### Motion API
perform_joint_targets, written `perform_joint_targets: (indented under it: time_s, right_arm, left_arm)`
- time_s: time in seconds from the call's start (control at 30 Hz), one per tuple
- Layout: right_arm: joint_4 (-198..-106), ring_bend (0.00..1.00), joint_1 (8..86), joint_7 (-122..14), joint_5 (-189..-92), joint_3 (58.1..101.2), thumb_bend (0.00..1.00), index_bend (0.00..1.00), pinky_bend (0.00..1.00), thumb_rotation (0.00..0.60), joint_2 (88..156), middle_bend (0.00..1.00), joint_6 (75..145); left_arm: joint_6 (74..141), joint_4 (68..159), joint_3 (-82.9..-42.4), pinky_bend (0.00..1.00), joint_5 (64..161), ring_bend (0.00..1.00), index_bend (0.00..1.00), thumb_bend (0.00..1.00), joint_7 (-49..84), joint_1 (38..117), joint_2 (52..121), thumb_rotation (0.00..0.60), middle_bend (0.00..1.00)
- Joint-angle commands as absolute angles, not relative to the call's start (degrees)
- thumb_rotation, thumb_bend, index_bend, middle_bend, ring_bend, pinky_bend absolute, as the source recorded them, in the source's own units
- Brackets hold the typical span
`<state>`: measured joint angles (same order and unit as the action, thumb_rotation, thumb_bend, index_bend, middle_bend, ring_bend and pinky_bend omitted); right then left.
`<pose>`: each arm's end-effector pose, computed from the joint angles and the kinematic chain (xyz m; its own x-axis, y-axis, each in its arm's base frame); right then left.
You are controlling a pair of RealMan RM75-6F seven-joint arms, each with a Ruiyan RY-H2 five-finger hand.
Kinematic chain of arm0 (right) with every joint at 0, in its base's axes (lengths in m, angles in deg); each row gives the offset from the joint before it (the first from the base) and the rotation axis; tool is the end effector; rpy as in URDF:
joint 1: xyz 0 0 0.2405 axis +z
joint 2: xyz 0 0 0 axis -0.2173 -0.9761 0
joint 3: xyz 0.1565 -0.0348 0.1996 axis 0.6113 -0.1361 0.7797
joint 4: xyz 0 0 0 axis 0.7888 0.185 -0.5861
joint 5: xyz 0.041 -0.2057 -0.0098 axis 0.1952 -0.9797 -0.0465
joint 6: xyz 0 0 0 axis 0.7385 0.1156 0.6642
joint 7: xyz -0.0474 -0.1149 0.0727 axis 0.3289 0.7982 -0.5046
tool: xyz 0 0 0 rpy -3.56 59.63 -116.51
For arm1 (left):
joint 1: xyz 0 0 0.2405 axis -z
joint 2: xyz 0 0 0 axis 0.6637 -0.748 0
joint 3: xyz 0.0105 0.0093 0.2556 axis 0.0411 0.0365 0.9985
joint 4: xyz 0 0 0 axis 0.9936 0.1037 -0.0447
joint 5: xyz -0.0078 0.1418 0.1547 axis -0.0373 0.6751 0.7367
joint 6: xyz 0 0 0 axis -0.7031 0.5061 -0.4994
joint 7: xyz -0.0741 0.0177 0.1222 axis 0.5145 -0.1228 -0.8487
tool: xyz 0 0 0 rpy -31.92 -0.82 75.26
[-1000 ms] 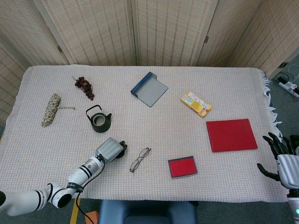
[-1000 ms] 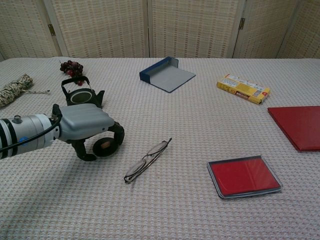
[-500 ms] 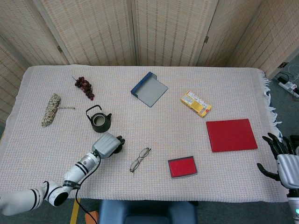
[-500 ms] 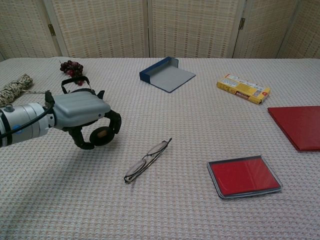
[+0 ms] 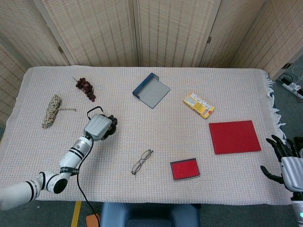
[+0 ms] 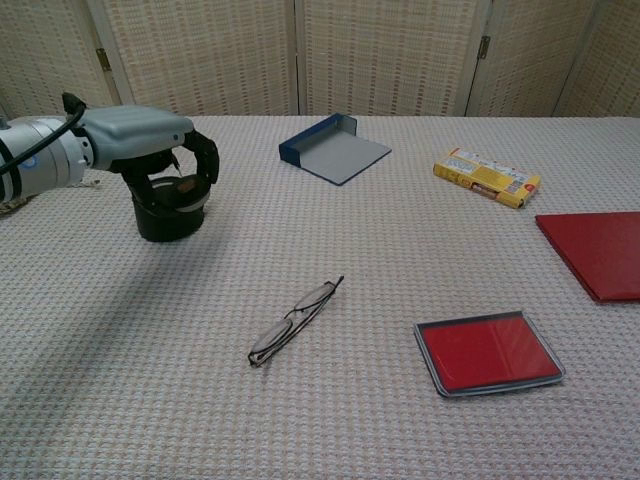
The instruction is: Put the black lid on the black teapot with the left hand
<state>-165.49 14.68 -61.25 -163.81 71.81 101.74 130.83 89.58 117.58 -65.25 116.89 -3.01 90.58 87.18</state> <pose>-0.3359 -0.1649 0.1720 0.3403 -0.0246 0.9400 -0.9392 0.0394 0.3410 -0.1470 0.3943 0.0114 0.6392 0.1801 0.7476 0.7278 -0.4557 -0.5125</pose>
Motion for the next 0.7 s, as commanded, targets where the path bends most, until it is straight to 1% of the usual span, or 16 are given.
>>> perform_joint_targets:
  time_s: [0.03, 0.23, 0.7]
  right_arm:
    - [-165.4, 0.19, 14.6, -61.3, -163.7, 71.8, 0.29, 0.12, 0.00, 0.600, 101.8, 0.11, 130.8]
    - [-165.2, 0.19, 14.4, -61.5, -163.5, 71.8, 0.29, 0.12, 0.00, 0.600, 101.8, 0.11, 130.9]
    - [-165.0, 0.19, 14.3, -61.7, -163.3, 71.9, 0.29, 0.12, 0.00, 0.600, 101.9, 0.11, 130.8]
  left_arm:
    - [87.7, 115.1, -66.5, 0.75, 113.4, 0.85, 0.40, 0.27, -3.6, 92.0, 88.0, 0.600, 0.41]
    - [85.7, 112.7, -66.4, 0.75, 109.1, 0.84, 0.40, 0.27, -5.5, 93.5, 88.8, 0.600, 0.41]
    - [85.3, 110.4, -65.2, 0.75, 102.7, 0.84, 0.39, 0.27, -9.1, 95.2, 89.4, 0.600, 0.41]
